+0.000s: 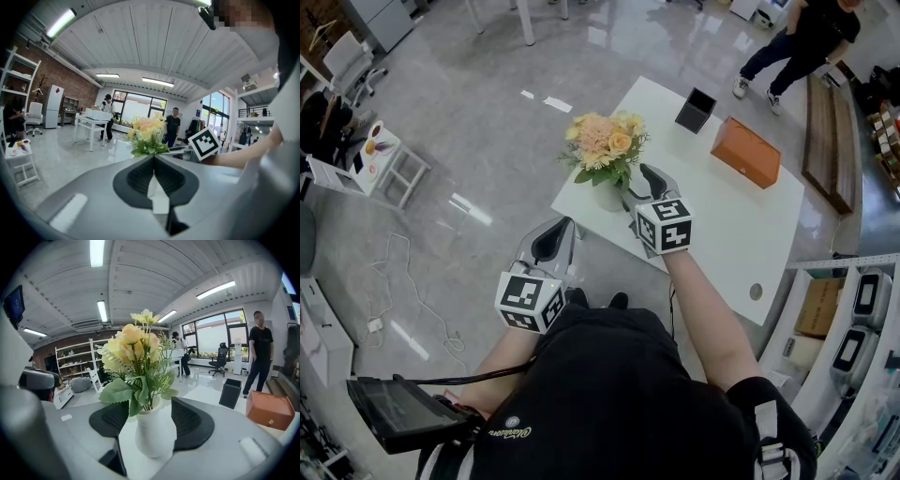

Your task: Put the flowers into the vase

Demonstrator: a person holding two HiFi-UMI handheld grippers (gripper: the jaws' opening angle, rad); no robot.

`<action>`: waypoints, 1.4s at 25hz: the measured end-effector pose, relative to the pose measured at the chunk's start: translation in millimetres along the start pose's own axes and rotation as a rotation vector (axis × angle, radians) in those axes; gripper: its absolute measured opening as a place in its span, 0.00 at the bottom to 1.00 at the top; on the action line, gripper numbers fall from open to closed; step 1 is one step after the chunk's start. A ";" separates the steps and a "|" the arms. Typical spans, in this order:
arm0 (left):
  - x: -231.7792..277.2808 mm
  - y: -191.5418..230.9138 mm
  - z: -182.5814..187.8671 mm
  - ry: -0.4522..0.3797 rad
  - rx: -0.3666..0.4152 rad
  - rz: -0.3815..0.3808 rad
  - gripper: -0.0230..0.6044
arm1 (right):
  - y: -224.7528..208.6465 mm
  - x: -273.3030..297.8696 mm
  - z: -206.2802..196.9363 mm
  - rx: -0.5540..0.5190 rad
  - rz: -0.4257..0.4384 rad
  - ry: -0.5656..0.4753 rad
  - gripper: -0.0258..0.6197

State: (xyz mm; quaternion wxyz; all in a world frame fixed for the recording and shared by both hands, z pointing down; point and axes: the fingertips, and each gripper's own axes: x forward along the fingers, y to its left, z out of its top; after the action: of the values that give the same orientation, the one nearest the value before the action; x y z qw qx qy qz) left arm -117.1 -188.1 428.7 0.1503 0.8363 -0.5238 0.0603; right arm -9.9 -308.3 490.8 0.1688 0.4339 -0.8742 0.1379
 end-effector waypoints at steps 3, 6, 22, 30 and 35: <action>0.4 -1.6 0.0 0.001 -0.001 -0.004 0.05 | 3.1 -5.3 1.2 -0.003 0.010 -0.007 0.48; 2.4 -2.9 -1.6 0.002 0.000 -0.009 0.05 | 6.8 -13.8 -2.4 -0.006 0.023 -0.013 0.45; 9.5 -14.5 7.8 -0.008 0.021 -0.035 0.05 | 9.3 -103.3 0.6 0.096 -0.073 -0.157 0.04; 11.0 -15.9 8.5 -0.008 0.027 -0.039 0.05 | 3.7 -110.9 -11.9 0.137 -0.102 -0.152 0.04; 11.8 -17.8 11.3 -0.012 0.027 -0.040 0.05 | 5.0 -114.5 1.7 0.147 -0.096 -0.174 0.04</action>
State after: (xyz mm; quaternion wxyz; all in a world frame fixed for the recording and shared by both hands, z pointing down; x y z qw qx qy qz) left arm -96.6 -194.6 417.7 0.1372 0.8488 -0.5072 0.0593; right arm 50.7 -224.5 441.3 0.0663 0.4966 -0.8514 0.1551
